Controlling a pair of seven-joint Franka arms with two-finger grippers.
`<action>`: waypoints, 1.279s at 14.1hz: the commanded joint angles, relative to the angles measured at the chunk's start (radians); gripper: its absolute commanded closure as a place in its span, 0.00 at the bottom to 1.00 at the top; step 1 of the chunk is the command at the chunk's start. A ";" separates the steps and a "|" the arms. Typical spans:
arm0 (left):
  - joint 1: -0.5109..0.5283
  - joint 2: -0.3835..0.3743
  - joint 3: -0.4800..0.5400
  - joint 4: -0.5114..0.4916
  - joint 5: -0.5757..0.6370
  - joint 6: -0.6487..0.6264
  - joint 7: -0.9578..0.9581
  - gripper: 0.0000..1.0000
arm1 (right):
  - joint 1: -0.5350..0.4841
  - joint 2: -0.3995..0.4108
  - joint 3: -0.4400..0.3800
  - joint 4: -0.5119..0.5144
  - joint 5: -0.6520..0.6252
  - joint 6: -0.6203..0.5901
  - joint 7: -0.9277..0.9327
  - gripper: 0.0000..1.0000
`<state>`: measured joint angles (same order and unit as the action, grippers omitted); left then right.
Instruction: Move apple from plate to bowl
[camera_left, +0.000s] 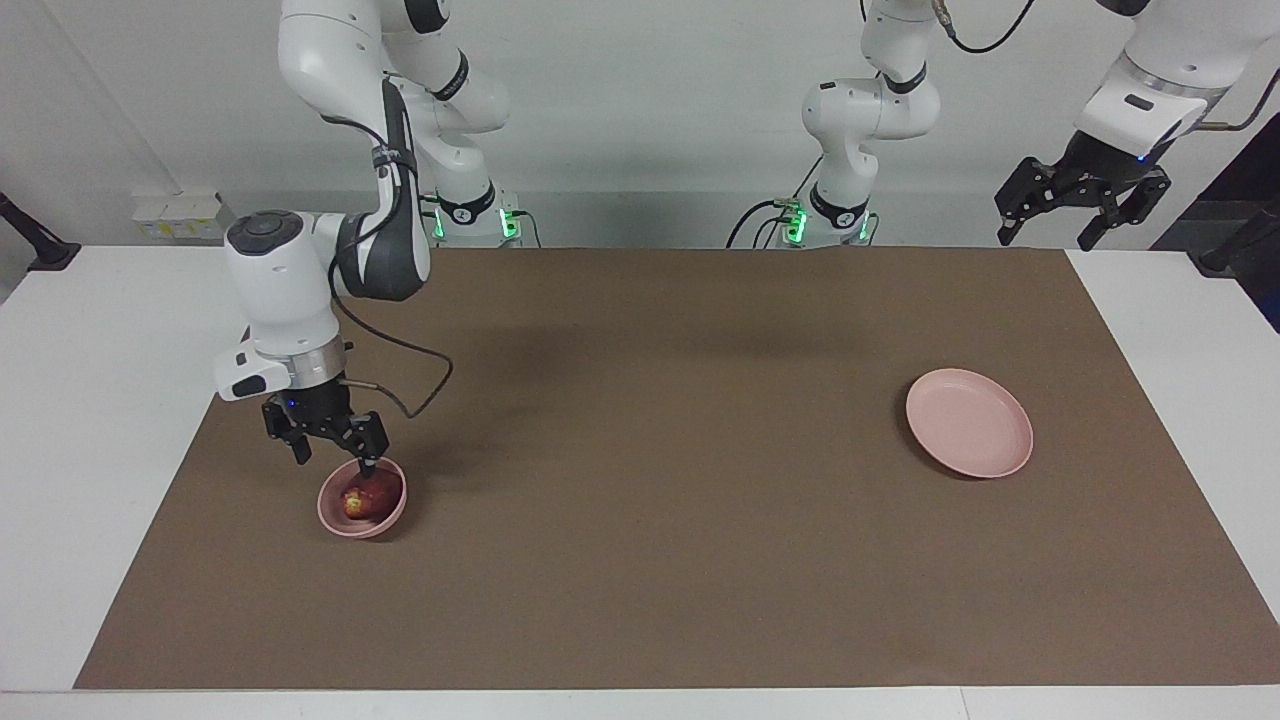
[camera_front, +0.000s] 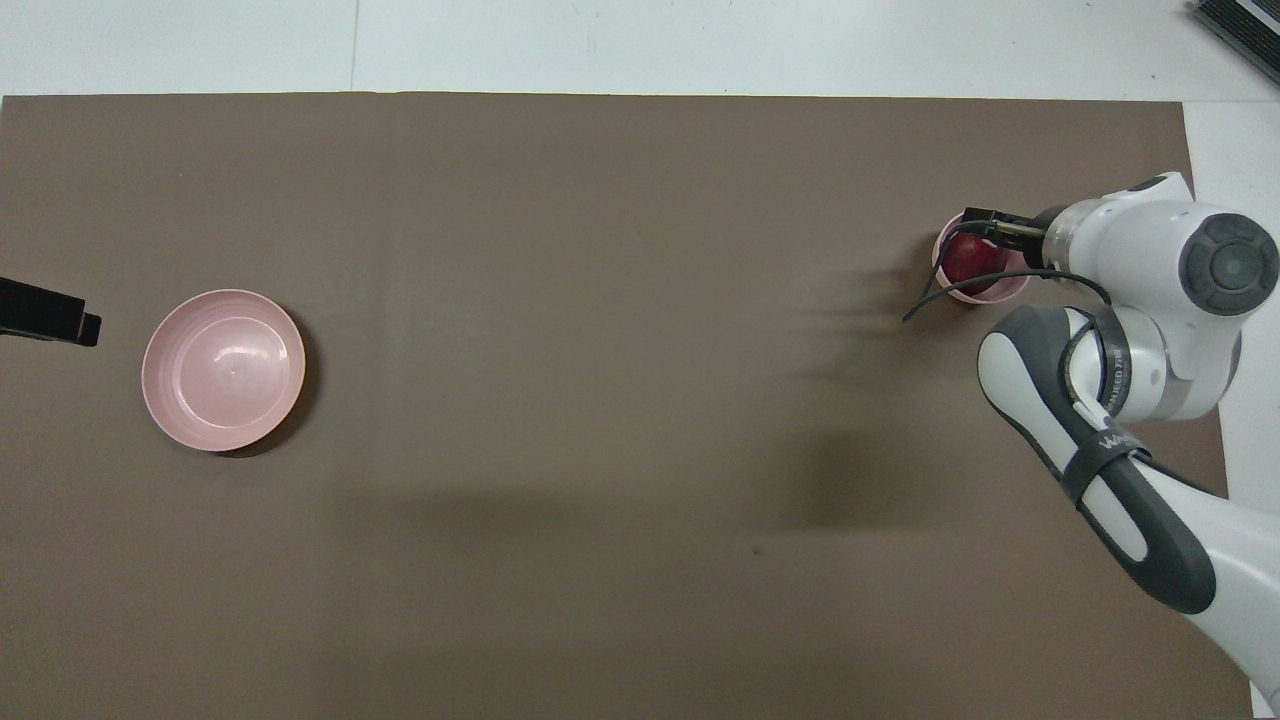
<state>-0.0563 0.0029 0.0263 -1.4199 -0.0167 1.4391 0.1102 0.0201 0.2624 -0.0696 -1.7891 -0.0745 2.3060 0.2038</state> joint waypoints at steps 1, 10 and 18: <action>0.007 -0.011 0.003 0.003 -0.012 -0.022 0.008 0.00 | -0.014 -0.017 0.011 0.111 0.034 -0.217 -0.087 0.00; 0.007 -0.011 0.001 0.003 -0.014 -0.019 0.008 0.00 | -0.003 -0.313 0.011 0.082 0.056 -0.694 -0.112 0.00; -0.005 -0.011 -0.005 0.003 -0.015 -0.017 0.006 0.00 | -0.008 -0.212 0.011 0.304 0.082 -0.864 -0.119 0.00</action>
<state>-0.0576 0.0016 0.0216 -1.4199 -0.0207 1.4380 0.1102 0.0229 -0.0097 -0.0581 -1.5744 -0.0115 1.4802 0.1148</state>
